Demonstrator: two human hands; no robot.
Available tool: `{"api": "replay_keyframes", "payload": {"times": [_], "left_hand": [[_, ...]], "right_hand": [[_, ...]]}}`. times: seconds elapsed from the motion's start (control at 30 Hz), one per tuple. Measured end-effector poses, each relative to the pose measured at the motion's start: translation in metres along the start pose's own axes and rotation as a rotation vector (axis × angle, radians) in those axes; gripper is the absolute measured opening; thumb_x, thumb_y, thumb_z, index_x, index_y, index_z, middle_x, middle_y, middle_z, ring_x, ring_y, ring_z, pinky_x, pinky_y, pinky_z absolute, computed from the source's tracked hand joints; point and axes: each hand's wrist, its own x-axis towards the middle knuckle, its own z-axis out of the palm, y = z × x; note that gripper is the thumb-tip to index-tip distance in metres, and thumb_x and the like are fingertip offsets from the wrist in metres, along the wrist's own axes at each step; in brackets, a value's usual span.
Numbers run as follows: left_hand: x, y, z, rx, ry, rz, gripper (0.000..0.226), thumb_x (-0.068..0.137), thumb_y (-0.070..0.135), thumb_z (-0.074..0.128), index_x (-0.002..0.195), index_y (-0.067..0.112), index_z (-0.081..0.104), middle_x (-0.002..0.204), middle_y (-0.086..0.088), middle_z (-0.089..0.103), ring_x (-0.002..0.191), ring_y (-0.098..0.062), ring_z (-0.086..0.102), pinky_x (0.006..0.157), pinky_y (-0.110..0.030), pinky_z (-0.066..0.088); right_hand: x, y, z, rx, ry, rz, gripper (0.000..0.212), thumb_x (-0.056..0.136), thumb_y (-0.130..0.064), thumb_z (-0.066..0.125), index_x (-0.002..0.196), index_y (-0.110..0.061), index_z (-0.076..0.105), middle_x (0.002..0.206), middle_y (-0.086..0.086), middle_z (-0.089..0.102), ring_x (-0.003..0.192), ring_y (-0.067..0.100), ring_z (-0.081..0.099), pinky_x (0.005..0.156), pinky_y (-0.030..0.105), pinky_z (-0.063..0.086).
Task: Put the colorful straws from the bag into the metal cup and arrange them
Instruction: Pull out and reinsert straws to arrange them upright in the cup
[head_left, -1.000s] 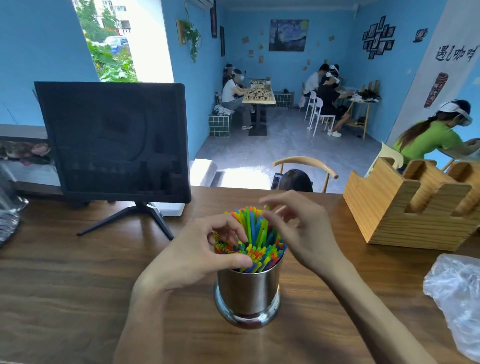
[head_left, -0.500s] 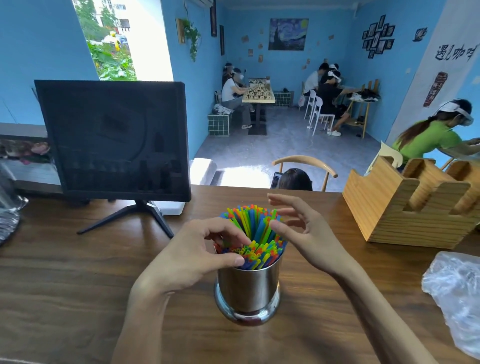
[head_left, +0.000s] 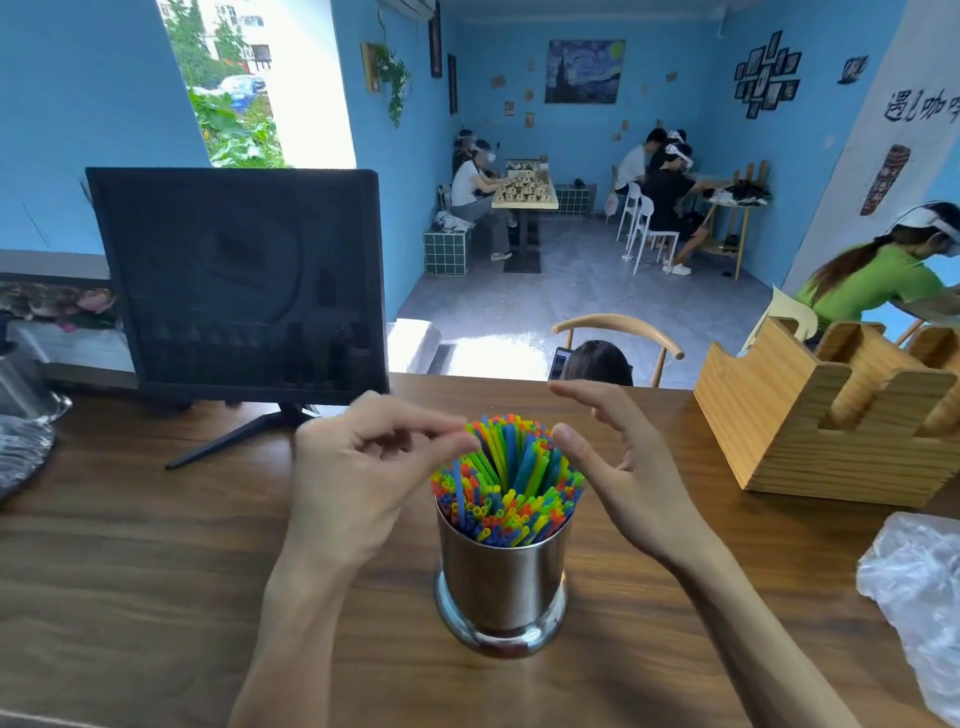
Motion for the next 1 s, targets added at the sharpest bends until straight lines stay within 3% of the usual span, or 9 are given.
{"api": "replay_keyframes", "payload": {"times": [0.1, 0.2, 0.27, 0.37, 0.53, 0.67, 0.77, 0.9, 1.0], "left_hand": [[0.011, 0.02, 0.001, -0.154, 0.238, 0.12, 0.016, 0.078, 0.033, 0.087, 0.091, 0.03, 0.081, 0.074, 0.004, 0.075, 0.054, -0.019, 0.057, 0.051, -0.026, 0.044], [0.027, 0.033, 0.008, -0.38, 0.429, 0.126, 0.008, 0.08, 0.029, 0.085, 0.088, 0.031, 0.082, 0.074, 0.012, 0.076, 0.045, -0.007, 0.05, 0.044, -0.02, 0.036], [0.038, 0.036, 0.009, -0.463, 0.516, 0.105, 0.009, 0.079, 0.035, 0.085, 0.086, 0.029, 0.082, 0.078, 0.005, 0.078, 0.043, -0.006, 0.047, 0.043, -0.021, 0.034], [0.047, 0.029, 0.009, -0.501, 0.537, 0.046, 0.011, 0.08, 0.035, 0.086, 0.085, 0.027, 0.082, 0.081, 0.0, 0.078, 0.046, -0.007, 0.049, 0.044, -0.022, 0.035], [0.038, 0.0, 0.01, -0.445, 0.391, -0.2, 0.013, 0.075, 0.033, 0.087, 0.081, 0.024, 0.081, 0.07, 0.004, 0.074, 0.046, -0.005, 0.049, 0.042, -0.02, 0.038], [0.029, -0.017, 0.013, -0.272, -0.127, -0.349, 0.014, 0.068, 0.026, 0.085, 0.081, 0.028, 0.081, 0.076, 0.001, 0.078, 0.061, -0.002, 0.063, 0.054, -0.014, 0.047], [0.025, -0.026, 0.018, -0.102, -0.465, -0.392, 0.016, 0.076, 0.016, 0.088, 0.087, 0.027, 0.082, 0.078, 0.0, 0.078, 0.073, -0.004, 0.067, 0.064, -0.012, 0.047], [0.026, -0.041, 0.027, 0.119, -0.297, -0.357, 0.012, 0.086, 0.023, 0.082, 0.089, 0.034, 0.08, 0.078, 0.019, 0.073, 0.076, 0.005, 0.063, 0.065, -0.009, 0.046], [0.027, -0.054, 0.03, 0.23, -0.232, -0.389, 0.01, 0.088, 0.03, 0.078, 0.095, 0.037, 0.076, 0.079, 0.021, 0.069, 0.069, 0.01, 0.057, 0.061, -0.007, 0.042]], "right_hand": [[-0.004, -0.024, 0.006, -0.155, 0.006, -0.184, 0.037, 0.101, -0.045, 0.056, 0.135, -0.033, 0.062, 0.138, -0.022, 0.057, 0.141, 0.009, 0.044, 0.118, 0.042, 0.031], [-0.007, -0.04, 0.021, -0.238, -0.09, -0.277, 0.039, 0.099, -0.047, 0.056, 0.135, -0.032, 0.062, 0.133, -0.03, 0.057, 0.143, 0.0, 0.035, 0.118, 0.028, 0.019], [-0.004, -0.044, 0.028, -0.164, -0.112, -0.278, 0.026, 0.1, -0.04, 0.058, 0.124, -0.034, 0.067, 0.122, -0.029, 0.063, 0.134, -0.002, 0.045, 0.116, 0.028, 0.022], [0.003, -0.04, 0.016, 0.195, -0.132, -0.167, 0.023, 0.102, -0.034, 0.057, 0.119, -0.039, 0.071, 0.09, -0.008, 0.077, 0.099, 0.003, 0.067, 0.098, 0.027, 0.045], [0.014, -0.026, -0.025, 0.624, 0.023, -0.046, 0.036, 0.077, -0.054, 0.082, 0.101, -0.027, 0.081, 0.08, 0.008, 0.078, 0.071, 0.016, 0.074, 0.063, 0.02, 0.051], [0.032, -0.024, -0.036, 0.743, 0.22, -0.035, 0.036, 0.068, -0.054, 0.088, 0.088, -0.025, 0.082, 0.091, -0.001, 0.077, 0.081, 0.016, 0.074, 0.067, 0.02, 0.053], [0.04, -0.032, -0.031, 0.676, 0.246, -0.113, 0.024, 0.084, -0.045, 0.078, 0.104, -0.031, 0.077, 0.098, 0.001, 0.077, 0.091, 0.026, 0.077, 0.077, 0.028, 0.059], [0.037, -0.027, -0.012, 0.357, 0.184, -0.194, 0.048, 0.096, -0.017, 0.07, 0.129, -0.048, 0.053, 0.087, 0.002, 0.073, 0.076, 0.023, 0.075, 0.067, 0.032, 0.06], [0.022, -0.01, 0.009, 0.026, 0.03, -0.178, 0.036, 0.092, -0.02, 0.076, 0.118, -0.042, 0.065, 0.09, -0.013, 0.072, 0.077, 0.01, 0.071, 0.066, 0.032, 0.056]]}}
